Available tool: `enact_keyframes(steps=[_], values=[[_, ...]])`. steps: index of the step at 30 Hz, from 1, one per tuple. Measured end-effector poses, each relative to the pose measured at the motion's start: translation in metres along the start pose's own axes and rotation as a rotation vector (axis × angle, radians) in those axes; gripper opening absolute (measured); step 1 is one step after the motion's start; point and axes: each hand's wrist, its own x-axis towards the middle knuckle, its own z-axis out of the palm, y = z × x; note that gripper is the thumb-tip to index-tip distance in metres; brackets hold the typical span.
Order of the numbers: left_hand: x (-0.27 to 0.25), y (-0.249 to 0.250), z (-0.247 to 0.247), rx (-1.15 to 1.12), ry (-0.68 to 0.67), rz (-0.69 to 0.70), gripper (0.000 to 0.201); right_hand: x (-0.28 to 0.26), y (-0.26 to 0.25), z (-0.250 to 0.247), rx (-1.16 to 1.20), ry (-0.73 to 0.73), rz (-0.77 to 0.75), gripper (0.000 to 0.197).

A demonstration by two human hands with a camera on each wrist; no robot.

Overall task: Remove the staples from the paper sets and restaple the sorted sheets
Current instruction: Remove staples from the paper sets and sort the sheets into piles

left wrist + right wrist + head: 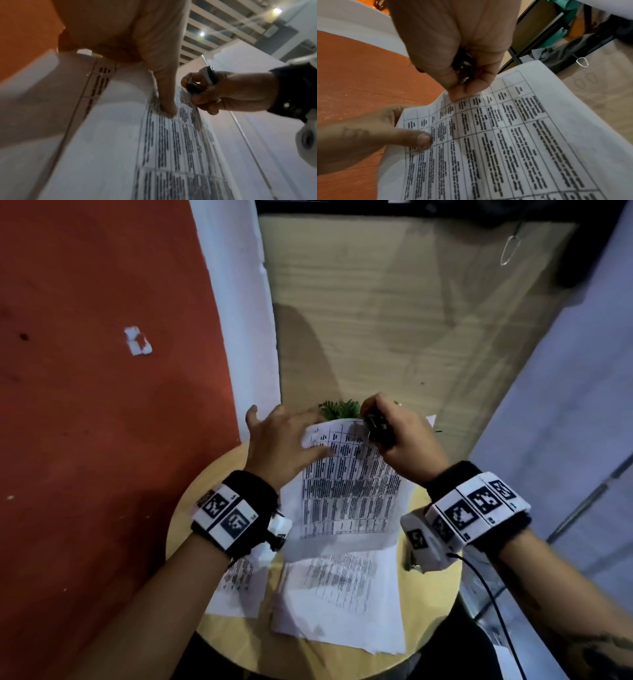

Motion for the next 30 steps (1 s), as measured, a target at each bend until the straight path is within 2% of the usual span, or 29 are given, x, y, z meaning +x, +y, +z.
enact_keyframes(steps=[2, 5, 7, 11, 14, 18, 22, 25, 27, 29, 30], values=[[0.004, -0.001, -0.001, -0.076, -0.038, -0.004, 0.053, 0.0, -0.001, -0.004, 0.008, 0.01, -0.01, 0.037], [0.007, -0.004, 0.002, -0.36, -0.099, -0.002, 0.053, 0.001, -0.001, -0.008, 0.064, 0.021, -0.015, 0.038], [0.007, -0.003, 0.004, -0.422, -0.104, -0.009, 0.051, 0.002, -0.001, -0.01, 0.105, 0.022, -0.023, 0.04], [0.01, 0.0, -0.003, -0.464, -0.163, 0.043, 0.068, 0.002, 0.0, -0.012, 0.128, 0.011, -0.031, 0.042], [0.013, -0.005, -0.009, -0.509, -0.194, 0.047, 0.05, 0.002, 0.004, -0.015, 0.151, 0.031, -0.03, 0.039], [0.013, -0.013, -0.014, -0.605, -0.175, -0.057, 0.059, 0.002, 0.008, -0.014, 0.177, 0.048, -0.024, 0.046], [0.01, -0.011, -0.016, -0.643, -0.18, -0.067, 0.032, 0.002, 0.01, -0.012, 0.214, 0.053, -0.011, 0.047], [0.009, -0.011, -0.013, -0.672, -0.207, -0.081, 0.033, 0.002, 0.01, -0.01, 0.216, 0.033, 0.028, 0.043], [0.009, -0.01, -0.011, -0.673, -0.219, -0.071, 0.037, 0.001, 0.007, -0.009, 0.215, 0.102, 0.055, 0.037], [0.007, -0.008, -0.011, -0.655, -0.228, -0.023, 0.038, -0.002, 0.001, -0.012, 0.178, 0.275, 0.106, 0.031], [0.007, -0.009, -0.01, -0.655, -0.229, -0.009, 0.042, -0.005, -0.003, -0.014, 0.158, 0.343, 0.142, 0.035]])
